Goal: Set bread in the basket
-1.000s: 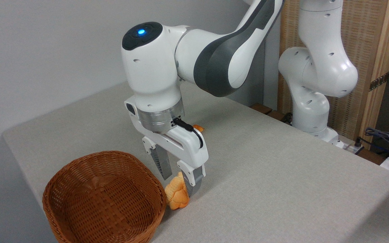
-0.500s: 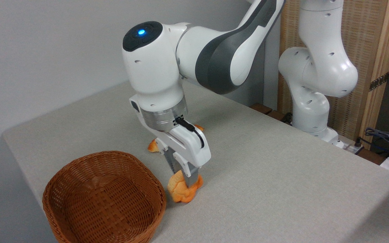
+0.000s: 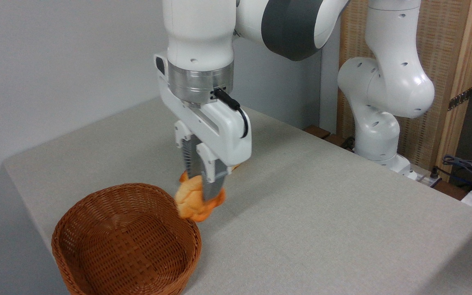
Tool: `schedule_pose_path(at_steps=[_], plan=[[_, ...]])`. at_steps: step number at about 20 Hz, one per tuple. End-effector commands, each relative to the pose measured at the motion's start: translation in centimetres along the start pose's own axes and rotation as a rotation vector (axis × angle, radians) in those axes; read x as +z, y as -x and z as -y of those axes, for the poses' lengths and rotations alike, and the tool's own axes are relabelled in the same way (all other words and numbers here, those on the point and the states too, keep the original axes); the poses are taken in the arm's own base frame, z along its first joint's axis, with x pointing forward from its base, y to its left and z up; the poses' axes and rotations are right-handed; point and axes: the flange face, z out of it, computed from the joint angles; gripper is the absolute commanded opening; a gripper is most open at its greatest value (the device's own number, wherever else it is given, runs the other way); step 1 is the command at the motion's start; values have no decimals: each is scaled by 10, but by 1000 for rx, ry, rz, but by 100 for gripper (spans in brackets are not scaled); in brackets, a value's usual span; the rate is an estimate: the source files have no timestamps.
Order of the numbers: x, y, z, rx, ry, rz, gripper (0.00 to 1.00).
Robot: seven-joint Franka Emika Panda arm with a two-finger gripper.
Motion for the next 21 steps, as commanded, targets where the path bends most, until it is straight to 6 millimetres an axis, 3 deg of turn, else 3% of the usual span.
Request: schedule_pose_path(at_steps=[1,2,16,21], plan=[[9,-23,1,-22,-14,-61,88],[9,-26,-1,-26,-12,-63,99],[14,-26,3,-28,-16,-59,100],[7,-15,7,-129,-18,-50,100]])
